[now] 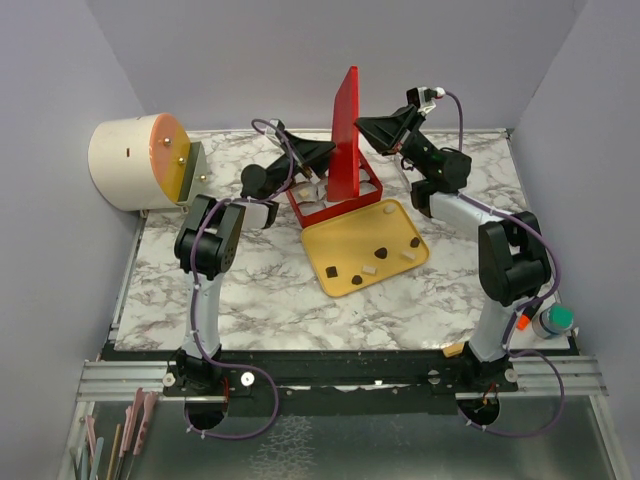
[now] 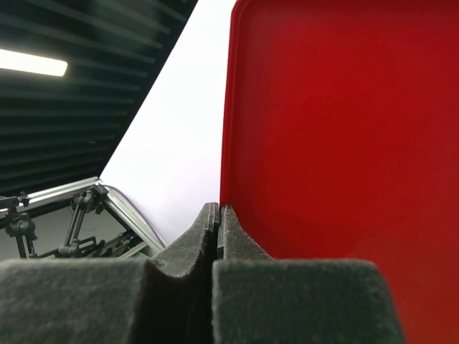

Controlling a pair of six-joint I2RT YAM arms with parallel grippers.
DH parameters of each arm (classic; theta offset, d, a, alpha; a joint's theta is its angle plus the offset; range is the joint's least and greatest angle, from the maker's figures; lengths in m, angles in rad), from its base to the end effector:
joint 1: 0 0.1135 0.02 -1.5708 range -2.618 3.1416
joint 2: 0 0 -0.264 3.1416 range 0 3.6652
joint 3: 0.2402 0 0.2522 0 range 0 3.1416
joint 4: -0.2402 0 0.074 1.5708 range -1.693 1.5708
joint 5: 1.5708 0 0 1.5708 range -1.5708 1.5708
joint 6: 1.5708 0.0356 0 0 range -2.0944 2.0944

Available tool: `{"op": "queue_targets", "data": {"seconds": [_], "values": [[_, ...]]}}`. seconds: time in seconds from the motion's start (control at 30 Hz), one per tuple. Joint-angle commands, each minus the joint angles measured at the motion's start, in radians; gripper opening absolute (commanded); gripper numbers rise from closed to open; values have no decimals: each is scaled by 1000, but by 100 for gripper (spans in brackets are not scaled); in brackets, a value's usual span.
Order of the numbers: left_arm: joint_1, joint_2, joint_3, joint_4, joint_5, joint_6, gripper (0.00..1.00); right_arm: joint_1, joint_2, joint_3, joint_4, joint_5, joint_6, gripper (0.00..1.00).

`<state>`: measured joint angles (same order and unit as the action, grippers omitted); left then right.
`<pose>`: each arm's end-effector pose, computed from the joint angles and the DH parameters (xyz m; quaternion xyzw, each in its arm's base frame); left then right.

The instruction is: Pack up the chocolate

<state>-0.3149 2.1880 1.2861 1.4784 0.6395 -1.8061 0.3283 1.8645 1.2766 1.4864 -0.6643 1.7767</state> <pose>0.4287 -0.1620 0.2297 -0.1042 0.5201 -0.8013 0.2767 0.3688 0.1488 0.3601 -0.0240 0.4375 0.8285 0.3487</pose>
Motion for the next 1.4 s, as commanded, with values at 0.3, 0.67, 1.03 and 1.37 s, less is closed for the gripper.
{"op": "queue_targets", "data": {"seconds": [0.3,0.67,1.03,1.37], "values": [[25,-85,-32,291,-1,-19,53,-27,33,-22,267,-16,-51,2],[28,-75,-27,291,-9,-25,49,-39,0,-65,125,-94,-191,18],[33,-75,-42,291,-13,-25,47,-52,-22,-94,49,-116,-265,29],[37,-76,-62,290,-20,-29,43,-64,-40,-125,24,-102,-259,30]]}}
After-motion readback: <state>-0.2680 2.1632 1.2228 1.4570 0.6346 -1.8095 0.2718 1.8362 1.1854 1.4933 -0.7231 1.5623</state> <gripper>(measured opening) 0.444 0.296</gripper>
